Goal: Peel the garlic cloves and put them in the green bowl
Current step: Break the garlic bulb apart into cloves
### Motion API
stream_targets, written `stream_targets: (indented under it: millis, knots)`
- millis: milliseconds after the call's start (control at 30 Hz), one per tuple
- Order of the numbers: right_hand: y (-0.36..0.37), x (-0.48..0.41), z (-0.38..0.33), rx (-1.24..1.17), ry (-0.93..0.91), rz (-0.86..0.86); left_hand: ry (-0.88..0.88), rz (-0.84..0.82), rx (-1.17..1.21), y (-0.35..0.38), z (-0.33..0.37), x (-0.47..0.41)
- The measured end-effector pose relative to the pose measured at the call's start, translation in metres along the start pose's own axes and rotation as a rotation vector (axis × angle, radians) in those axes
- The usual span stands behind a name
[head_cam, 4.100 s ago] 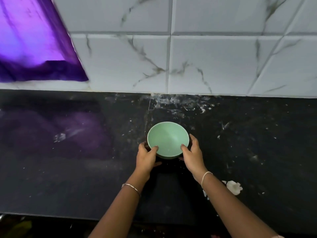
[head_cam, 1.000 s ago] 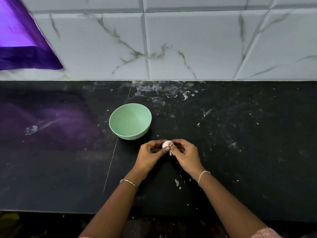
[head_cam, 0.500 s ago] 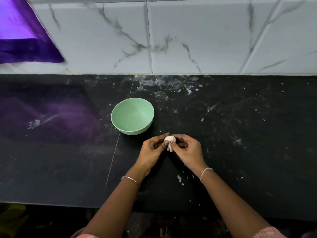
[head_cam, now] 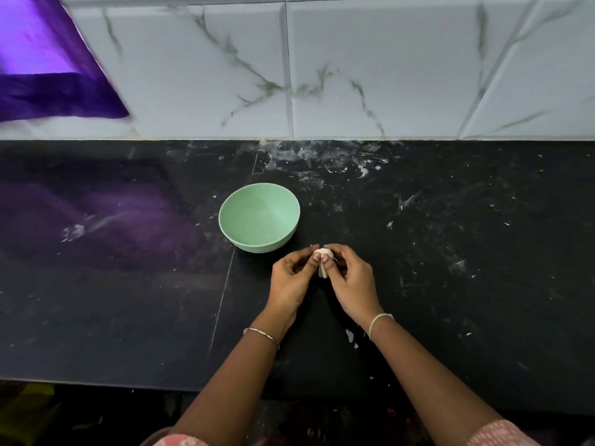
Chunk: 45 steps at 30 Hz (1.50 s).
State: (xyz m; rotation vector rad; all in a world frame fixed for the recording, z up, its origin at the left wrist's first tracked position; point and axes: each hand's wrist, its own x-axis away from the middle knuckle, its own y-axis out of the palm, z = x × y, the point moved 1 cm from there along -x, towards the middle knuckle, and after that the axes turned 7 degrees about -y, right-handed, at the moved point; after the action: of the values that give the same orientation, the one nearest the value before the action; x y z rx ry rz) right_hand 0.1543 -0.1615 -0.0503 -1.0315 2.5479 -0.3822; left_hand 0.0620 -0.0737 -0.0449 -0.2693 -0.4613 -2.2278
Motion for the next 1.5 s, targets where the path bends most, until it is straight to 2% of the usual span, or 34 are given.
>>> stream_targets:
  millis: [267, 467, 733, 1000, 1200, 1500]
  knots:
    - [0.004, -0.011, -0.004, -0.032, 0.073, 0.047, 0.062, 0.046, -0.019, 0.007, -0.003, -0.007]
    - [0.005, -0.010, -0.001, -0.095, 0.146, 0.104, 0.087, 0.060, -0.150, 0.007, -0.006, -0.011]
    - [0.001, -0.008, -0.006, -0.204, 0.153, 0.103, -0.024, -0.002, -0.040, 0.003, 0.005, -0.009]
    - [0.012, -0.001, -0.012, 0.069, -0.033, 0.145, -0.048, 0.033, -0.102, 0.002, 0.015, -0.011]
    - [0.011, -0.005, -0.011, 0.194, -0.058, 0.120, -0.060, 0.030, -0.109, 0.000, 0.016, -0.013]
    - [0.014, -0.011, -0.015, 0.332, -0.092, 0.086, -0.026, 0.153, -0.219, 0.001, 0.018, -0.015]
